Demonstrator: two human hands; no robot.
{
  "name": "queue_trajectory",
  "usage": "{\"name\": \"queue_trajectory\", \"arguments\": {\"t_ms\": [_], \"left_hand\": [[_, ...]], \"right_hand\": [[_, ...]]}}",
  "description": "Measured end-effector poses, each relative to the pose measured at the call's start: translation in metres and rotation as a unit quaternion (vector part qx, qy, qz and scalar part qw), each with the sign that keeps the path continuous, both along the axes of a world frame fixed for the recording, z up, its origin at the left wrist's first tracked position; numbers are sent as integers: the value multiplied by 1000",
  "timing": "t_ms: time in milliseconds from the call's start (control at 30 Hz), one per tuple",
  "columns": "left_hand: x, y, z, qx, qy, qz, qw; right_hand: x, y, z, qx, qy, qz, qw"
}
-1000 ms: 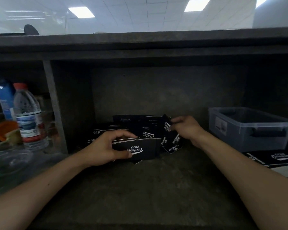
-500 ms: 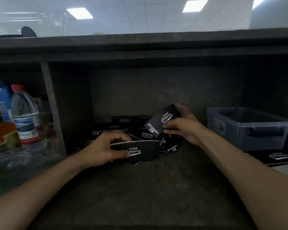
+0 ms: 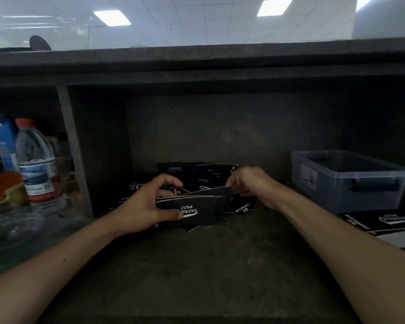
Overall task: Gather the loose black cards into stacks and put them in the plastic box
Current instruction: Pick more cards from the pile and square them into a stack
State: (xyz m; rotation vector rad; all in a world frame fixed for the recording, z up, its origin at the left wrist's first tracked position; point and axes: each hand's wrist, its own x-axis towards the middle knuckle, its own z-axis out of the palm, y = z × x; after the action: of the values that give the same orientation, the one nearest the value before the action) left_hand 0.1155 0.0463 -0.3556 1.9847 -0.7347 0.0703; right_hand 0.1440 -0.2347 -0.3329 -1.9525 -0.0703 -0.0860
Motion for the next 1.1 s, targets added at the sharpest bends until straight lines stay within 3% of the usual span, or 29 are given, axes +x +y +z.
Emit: {"name": "queue_trajectory", "arguments": {"t_ms": [100,233,400,533,667,700,800,867,967,1100], "left_hand": [[-3,-2,1,23,-59,-3,998],[-8,-4,4,37,-69,-7,997],[-8,-4,4,52,-66,0,996],[-6,-3,3,50,-62,8,997],[-4,-3,2,53,-51,9,997],[-3,-3,1,54,-50,9,997],[-3,-2,2,53,-48,9,997],[-4,-3,2,55,-51,7,997],[-4,-3,2,61,-52,12,997],[-4,-3,2,64,-54,16,996]], "right_hand": [[9,-5,-10,-114,-117,-19,986],[14,-12,-20,-347,-148,11,926],[16,-14,-10,-287,-78,-78,952],[18,-20,-9,-255,-91,-127,954],[18,-17,-7,-118,-102,-118,981],[16,-16,-8,-128,-109,-105,980],[9,-11,-12,-275,-84,-52,956],[7,-8,-13,-303,-57,-28,951],[6,-10,-7,-256,-46,-60,964],[5,-15,-2,-119,-9,-89,989]]}}
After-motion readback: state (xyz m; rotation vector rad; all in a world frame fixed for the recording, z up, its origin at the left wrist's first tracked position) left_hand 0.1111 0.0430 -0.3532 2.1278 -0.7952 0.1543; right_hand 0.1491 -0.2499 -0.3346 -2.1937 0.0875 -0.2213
